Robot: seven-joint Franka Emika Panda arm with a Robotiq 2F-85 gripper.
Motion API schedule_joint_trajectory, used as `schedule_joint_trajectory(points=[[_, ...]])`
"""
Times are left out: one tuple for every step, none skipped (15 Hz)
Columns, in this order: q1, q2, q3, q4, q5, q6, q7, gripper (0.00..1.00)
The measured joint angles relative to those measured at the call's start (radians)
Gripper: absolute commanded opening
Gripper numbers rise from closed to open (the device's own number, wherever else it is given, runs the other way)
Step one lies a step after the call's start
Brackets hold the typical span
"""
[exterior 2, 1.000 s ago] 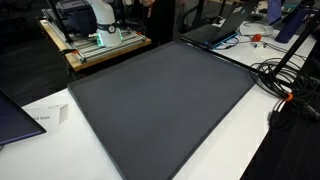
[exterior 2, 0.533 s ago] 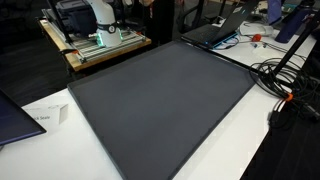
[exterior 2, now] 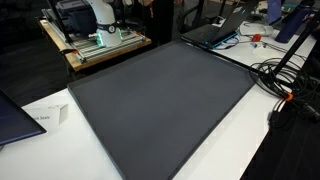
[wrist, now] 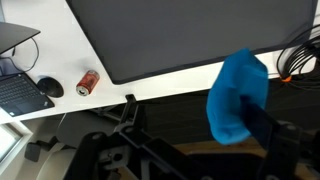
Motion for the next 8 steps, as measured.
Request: schedule_joint_trajectory(points=[[0.0,0.001,-0.007,-0.006,0.022,-0.004,-0.011,1.0],[0.0,0.001,-0.014,-0.011,0.04,-0.011,-0.022,1.0],[0.0,0.003,-0.02,-0.014,0.057,-0.019,-0.032,1.0],[0.0,0.005,-0.024,-0.016,0.066,-0.028,-0.04,1.0],[-0.001,0.008,-0.029,-0.019,0.074,-0.037,-0.045,1.0],[-0.001,0.011,-0.033,-0.023,0.08,-0.043,-0.049,1.0],[-0.001,0.015,-0.036,-0.027,0.083,-0.05,-0.052,1.0],[-0.001,0.018,-0.038,-0.032,0.084,-0.054,-0.054,1.0]])
